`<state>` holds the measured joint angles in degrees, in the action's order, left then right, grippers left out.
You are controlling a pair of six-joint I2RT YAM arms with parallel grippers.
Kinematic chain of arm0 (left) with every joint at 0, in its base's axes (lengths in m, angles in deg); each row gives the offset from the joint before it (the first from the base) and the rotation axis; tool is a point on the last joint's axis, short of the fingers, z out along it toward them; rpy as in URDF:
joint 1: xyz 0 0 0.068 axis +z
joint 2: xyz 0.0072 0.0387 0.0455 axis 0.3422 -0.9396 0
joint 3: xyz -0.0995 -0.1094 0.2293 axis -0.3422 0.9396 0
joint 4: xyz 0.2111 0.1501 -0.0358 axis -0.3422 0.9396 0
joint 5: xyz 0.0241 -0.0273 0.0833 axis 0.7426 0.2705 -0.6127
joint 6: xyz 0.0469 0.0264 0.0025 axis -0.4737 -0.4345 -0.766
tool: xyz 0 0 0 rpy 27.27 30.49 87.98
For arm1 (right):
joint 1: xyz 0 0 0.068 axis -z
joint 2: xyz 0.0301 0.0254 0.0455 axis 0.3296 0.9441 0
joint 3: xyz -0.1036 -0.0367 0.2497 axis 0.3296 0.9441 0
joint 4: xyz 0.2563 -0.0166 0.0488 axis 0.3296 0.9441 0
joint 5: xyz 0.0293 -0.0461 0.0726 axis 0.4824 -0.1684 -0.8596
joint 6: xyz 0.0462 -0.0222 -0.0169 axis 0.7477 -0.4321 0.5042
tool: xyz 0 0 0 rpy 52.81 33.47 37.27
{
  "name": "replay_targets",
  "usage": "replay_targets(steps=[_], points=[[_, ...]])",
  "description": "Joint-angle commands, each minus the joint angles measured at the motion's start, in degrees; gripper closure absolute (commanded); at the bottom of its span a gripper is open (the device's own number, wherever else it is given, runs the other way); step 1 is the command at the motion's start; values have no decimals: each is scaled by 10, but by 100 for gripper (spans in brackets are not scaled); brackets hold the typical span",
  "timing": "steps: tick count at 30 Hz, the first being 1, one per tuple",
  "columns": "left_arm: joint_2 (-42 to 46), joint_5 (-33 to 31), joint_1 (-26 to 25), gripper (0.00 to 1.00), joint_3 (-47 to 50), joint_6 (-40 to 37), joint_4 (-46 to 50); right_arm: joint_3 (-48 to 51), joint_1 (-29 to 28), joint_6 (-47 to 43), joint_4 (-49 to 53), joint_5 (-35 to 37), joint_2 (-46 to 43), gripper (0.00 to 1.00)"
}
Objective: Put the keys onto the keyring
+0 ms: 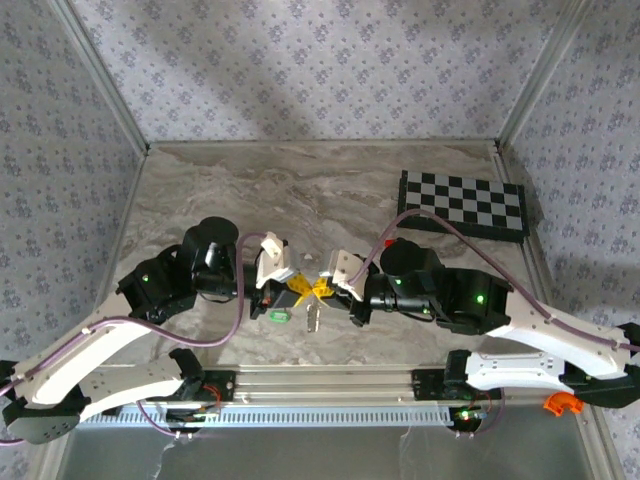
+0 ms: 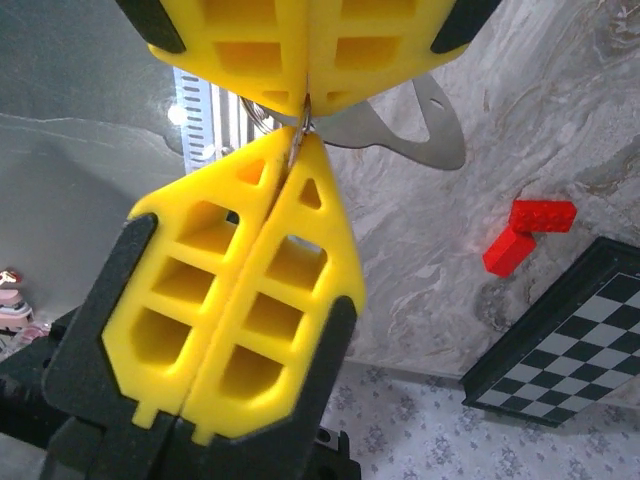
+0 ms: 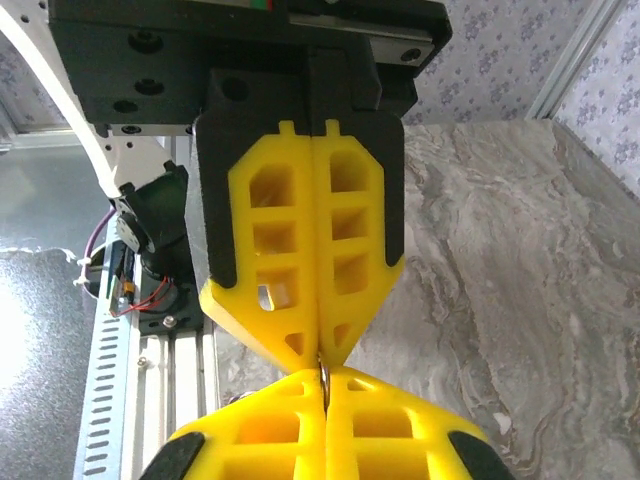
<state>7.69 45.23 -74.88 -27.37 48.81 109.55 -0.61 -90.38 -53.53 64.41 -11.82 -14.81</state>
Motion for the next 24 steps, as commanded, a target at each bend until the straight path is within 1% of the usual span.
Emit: replay_targets(steps=[1,5,6,7,8,9,13,16,20,24], points=[[3,11,-6,100,-17,-11,-9,-15,-1,-3,0,3,-4,100],[13,1,-6,100,-10,-5,-18,-11,-1,-4,-8,4,-15,100],[20,-4,-6,94,-4,0,-27,-7,-1,-4,-15,3,-20,100],[30,-9,-6,85,6,7,-45,1,-1,-2,-26,-3,-28,100],[41,-15,-6,78,19,17,-68,2,0,1,-39,-13,-38,100],[50,-17,-6,76,30,25,-89,26,0,1,-52,-27,-46,100],[79,-14,-7,75,73,67,-187,68,3,6,-140,-74,-74,100],[89,-2,-6,75,88,90,-234,92,3,18,-196,-103,-88,100],[89,21,-6,75,86,107,-248,122,8,37,-259,-133,-97,100],[100,29,-6,75,90,113,-255,132,15,51,-294,-142,-92,100]])
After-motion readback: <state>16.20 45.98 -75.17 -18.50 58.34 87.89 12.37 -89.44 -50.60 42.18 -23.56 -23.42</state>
